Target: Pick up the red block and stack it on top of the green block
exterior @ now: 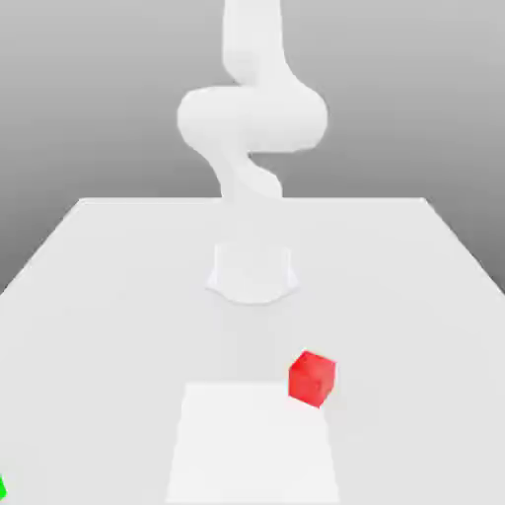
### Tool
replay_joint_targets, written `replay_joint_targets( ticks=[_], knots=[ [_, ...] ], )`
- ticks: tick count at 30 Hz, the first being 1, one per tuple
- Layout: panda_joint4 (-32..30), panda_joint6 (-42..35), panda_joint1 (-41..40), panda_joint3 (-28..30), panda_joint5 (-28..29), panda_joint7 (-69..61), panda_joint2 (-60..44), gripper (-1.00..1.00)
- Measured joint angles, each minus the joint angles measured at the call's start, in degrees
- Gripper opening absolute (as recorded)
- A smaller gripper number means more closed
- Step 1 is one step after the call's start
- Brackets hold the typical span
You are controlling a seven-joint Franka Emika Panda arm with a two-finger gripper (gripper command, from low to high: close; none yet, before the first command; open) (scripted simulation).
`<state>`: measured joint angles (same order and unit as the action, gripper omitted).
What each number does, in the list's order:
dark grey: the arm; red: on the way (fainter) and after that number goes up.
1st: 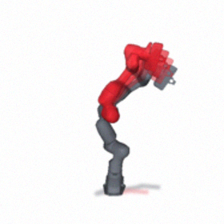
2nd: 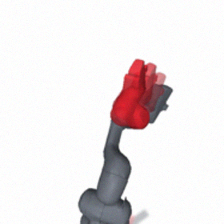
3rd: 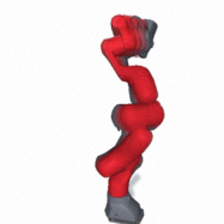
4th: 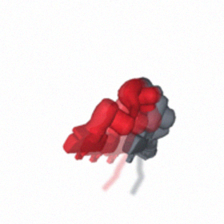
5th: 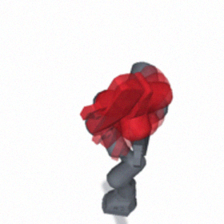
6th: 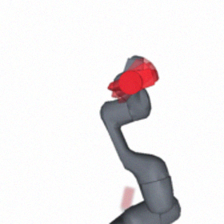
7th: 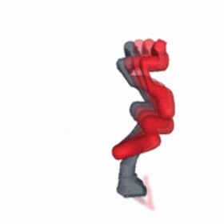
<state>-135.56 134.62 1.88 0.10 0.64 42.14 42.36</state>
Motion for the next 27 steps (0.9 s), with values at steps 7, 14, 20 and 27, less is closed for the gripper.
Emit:
replay_joint_targets(
  ticks=[7,14,20,27],
  knots=[
    [-12.5,9.5,6.2,1.3,1.7,-12.8,-11.8,0.0],
    [-25.8,19.5,12.6,3.3,1.9,-28.1,-24.6,0.0],
    [-31.7,33.8,15.7,2.3,-0.8,-39.5,-43.1,0.0],
    [-30.8,41.1,14.4,0.8,-2.2,-40.8,-51.7,-1.0]
  ],
)
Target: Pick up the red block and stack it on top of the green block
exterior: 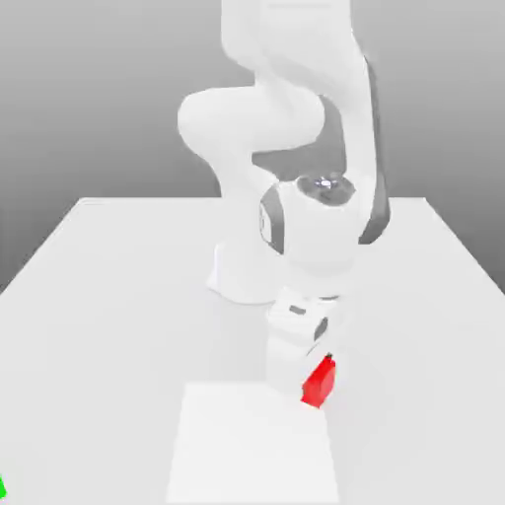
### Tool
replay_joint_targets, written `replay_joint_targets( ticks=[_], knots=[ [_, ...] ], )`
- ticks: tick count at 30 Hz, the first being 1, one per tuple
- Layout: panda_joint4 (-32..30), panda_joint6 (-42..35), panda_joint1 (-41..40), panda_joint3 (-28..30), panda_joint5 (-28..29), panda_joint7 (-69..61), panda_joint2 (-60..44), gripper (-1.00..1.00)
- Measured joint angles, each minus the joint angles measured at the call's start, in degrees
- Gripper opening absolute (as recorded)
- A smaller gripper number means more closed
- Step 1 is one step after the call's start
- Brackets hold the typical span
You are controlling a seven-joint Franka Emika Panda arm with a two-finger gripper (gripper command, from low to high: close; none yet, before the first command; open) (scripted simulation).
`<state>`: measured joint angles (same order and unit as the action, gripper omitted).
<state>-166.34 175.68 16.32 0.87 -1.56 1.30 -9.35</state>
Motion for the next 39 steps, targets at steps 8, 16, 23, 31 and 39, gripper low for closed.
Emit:
replay_joint_targets(
  ticks=[8,16,23,31,39],
  knots=[
    [-0.9,-5.6,-0.1,0.2,1.1,0.8,6.5,-1.0],
    [4.7,-16.9,-4.8,3.7,-1.8,4.9,11.8,-1.0],
    [19.2,-23.6,-13.6,9.1,-6.8,13.9,3.2,-1.0],
    [35.8,-31.1,-21.3,18.1,-10.9,25.6,-6.9,-1.0],
    [46.6,-30.2,-28.5,20.9,-17.1,30.3,-19.5,-1.0]
  ],
)
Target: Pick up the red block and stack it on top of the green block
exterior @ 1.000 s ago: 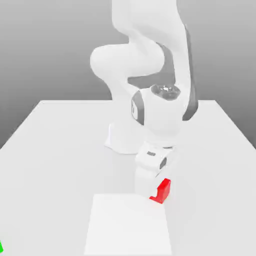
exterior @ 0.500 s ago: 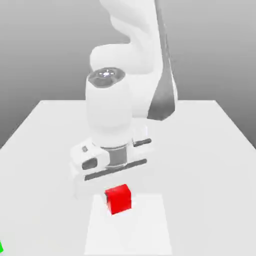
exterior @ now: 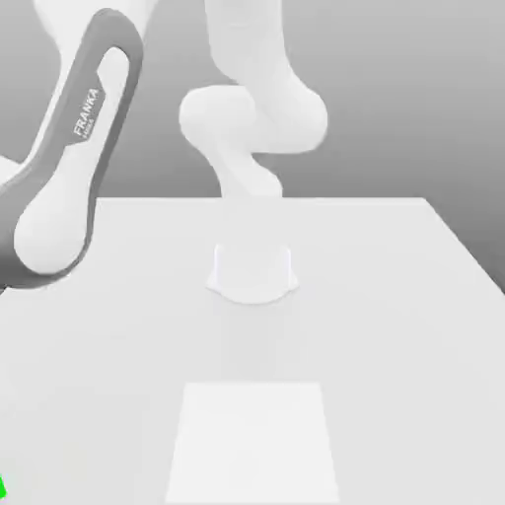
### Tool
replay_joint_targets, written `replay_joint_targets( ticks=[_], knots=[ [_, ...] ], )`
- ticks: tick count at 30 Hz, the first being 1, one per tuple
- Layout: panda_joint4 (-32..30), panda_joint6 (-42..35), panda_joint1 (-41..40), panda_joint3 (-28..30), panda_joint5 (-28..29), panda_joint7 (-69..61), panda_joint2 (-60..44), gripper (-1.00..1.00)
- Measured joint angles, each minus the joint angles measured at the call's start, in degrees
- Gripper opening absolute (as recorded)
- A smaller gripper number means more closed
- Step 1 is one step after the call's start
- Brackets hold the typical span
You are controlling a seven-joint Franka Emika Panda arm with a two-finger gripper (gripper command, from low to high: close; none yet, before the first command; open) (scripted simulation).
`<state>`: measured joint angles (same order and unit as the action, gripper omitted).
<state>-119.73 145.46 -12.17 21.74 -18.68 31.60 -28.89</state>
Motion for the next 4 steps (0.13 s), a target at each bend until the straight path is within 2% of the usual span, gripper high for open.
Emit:
replay_joint_targets(
  ticks=[1,4],
  knots=[
    [0.2,0.8,-0.4,-0.4,-0.6,-0.4,-1.0,1.0],
    [0.2,0.8,-0.4,-0.4,-0.6,-0.4,-1.0,1.0]
  ],
)
